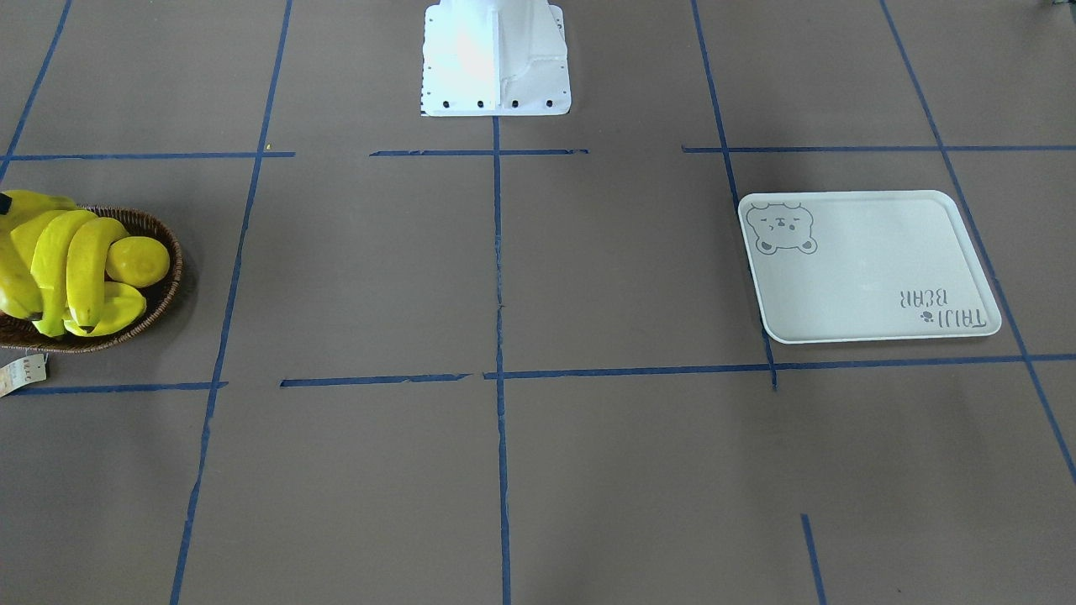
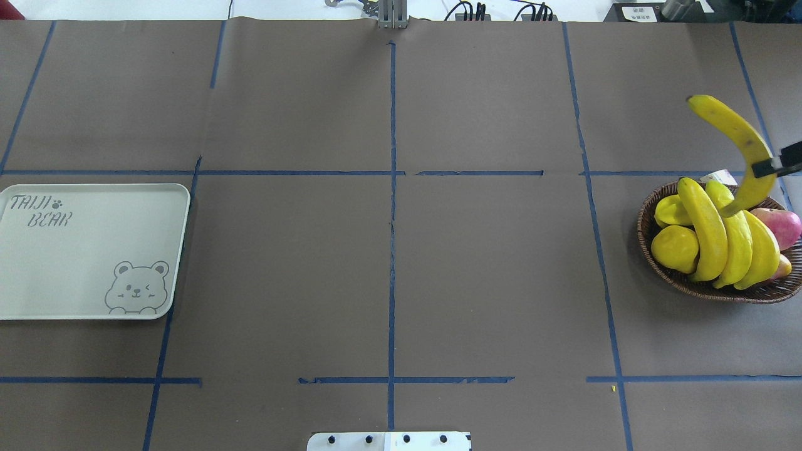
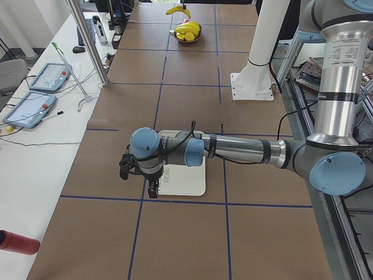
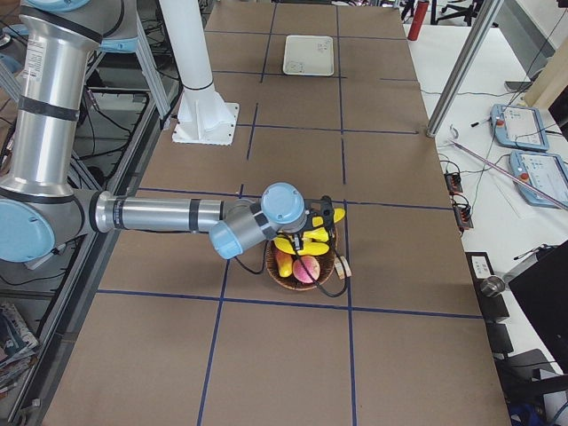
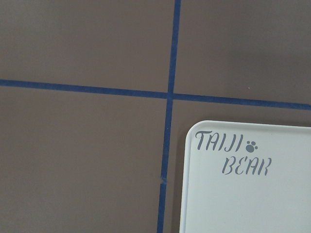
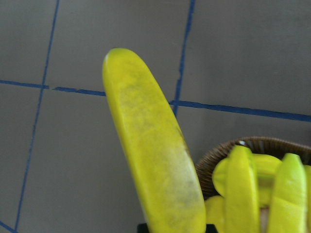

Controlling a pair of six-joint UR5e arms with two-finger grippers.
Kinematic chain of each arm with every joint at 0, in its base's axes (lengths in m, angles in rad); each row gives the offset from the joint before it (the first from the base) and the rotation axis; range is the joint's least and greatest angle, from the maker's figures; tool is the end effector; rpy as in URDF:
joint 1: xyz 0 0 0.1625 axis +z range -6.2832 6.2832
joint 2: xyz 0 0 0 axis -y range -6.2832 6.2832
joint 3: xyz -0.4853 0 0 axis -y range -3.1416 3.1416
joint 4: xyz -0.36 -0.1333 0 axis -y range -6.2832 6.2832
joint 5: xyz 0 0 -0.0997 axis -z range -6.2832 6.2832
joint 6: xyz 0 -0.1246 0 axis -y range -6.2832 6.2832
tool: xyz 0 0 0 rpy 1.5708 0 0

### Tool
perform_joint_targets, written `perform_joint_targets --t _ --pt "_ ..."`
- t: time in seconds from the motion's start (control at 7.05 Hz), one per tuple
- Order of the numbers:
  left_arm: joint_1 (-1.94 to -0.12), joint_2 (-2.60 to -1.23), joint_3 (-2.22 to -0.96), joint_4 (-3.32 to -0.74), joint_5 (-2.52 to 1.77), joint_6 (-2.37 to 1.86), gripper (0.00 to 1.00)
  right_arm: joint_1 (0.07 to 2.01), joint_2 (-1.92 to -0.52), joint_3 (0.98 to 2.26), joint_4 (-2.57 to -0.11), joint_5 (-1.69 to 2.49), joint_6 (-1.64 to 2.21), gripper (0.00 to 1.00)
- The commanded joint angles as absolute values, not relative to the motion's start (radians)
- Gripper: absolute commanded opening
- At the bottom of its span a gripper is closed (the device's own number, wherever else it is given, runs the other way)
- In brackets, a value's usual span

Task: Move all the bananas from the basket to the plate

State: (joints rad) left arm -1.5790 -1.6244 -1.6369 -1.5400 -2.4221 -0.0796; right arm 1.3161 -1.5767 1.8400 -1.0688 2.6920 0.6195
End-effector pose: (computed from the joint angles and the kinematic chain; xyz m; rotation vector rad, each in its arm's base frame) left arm -0.0436 -0.4897 0.6770 0.0531 0.8532 -0.0445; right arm -0.0940 -0.4448 0.5241 0.1661 -1.2417 -0.1127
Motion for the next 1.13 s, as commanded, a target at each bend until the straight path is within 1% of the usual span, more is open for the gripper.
perform_joint_targets --t 0.0,0.14,0.28,0.57,0.71,0.85,0.99 --pt "-1.572 -1.71 -1.643 -1.542 -2.424 -0.09 1.0 1.148 -1.428 1.876 -1.078 2.592 0.822 0.0" --pt "-1.516 -1.748 -1.643 -1.602 -2.456 -0.212 1.0 1.035 -1.373 1.902 -1.078 2.454 0.935 0.0" --pt "-1.45 -1.756 -1.637 -1.75 -2.498 -0.411 1.0 0.926 -1.303 1.905 -1.084 2.353 1.075 0.0" --pt "-1.3 -1.772 -1.618 -2.08 -2.499 -0.816 0.99 0.76 -1.224 1.928 -1.119 2.162 1.217 0.01" --pt "-1.223 -1.798 -1.62 -2.199 -2.494 -0.995 0.99 0.685 -1.13 1.946 -1.261 2.046 1.235 0.01" --pt "-1.194 -1.833 -1.629 -2.271 -2.494 -1.141 0.98 0.616 -1.042 1.968 -1.396 1.961 1.235 0.01" --pt "-1.143 -1.886 -1.638 -2.316 -2.488 -1.302 0.98 0.576 -1.002 1.97 -1.42 1.915 1.258 0.01"
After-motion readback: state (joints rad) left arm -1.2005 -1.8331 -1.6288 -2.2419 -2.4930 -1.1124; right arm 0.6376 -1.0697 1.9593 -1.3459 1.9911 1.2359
